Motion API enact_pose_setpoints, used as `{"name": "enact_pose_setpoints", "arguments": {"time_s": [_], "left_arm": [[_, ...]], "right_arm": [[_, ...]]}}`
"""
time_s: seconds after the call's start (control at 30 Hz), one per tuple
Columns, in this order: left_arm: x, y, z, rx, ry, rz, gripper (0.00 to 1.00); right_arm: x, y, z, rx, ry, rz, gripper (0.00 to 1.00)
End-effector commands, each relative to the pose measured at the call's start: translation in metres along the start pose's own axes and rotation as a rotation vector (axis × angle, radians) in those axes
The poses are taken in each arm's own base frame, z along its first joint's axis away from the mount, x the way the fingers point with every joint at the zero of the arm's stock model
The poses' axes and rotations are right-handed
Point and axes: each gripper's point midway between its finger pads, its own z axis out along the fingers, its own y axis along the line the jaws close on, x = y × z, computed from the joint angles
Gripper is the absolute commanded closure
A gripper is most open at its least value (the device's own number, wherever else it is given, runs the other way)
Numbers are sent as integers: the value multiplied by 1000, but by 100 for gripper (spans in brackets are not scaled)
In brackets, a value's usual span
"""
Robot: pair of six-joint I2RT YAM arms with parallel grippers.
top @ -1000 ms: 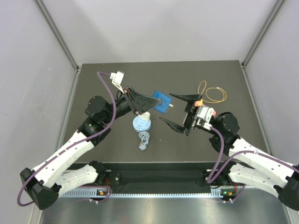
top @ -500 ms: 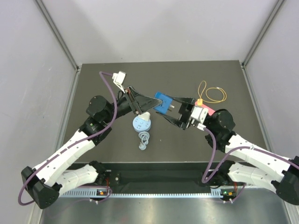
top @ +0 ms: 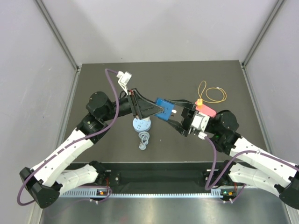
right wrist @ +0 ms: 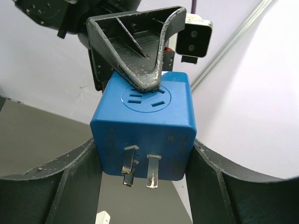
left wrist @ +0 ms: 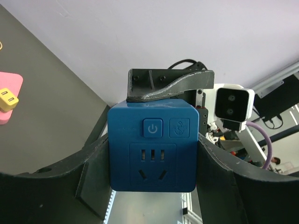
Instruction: Insert the plug
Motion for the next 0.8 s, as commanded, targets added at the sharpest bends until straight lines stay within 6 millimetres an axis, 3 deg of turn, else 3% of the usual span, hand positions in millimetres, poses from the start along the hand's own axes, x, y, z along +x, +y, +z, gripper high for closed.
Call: {"name": "enact_pose_setpoints", "arguments": {"time_s": [0.0,0.1,0.5,0.67,0.77], "left_arm": [[10,-19,-9,37,80,47,42],[12,-18,-7,35,107,24,37],[29,-6,-10,-4,199,4,42],[40,8,-7,-55,265,-75,42],[42,10,-3,-56,295,-99,51]], "right_arm": [[-19,4,1,-65,-35,-78,100],[-19,8,2,-92,-34,-75,100],[-6,19,-1,-157,23,-90,100],[-2,22,-3,-176,45,-99,100],[0,23,-3,-180,50,-95,100]]}}
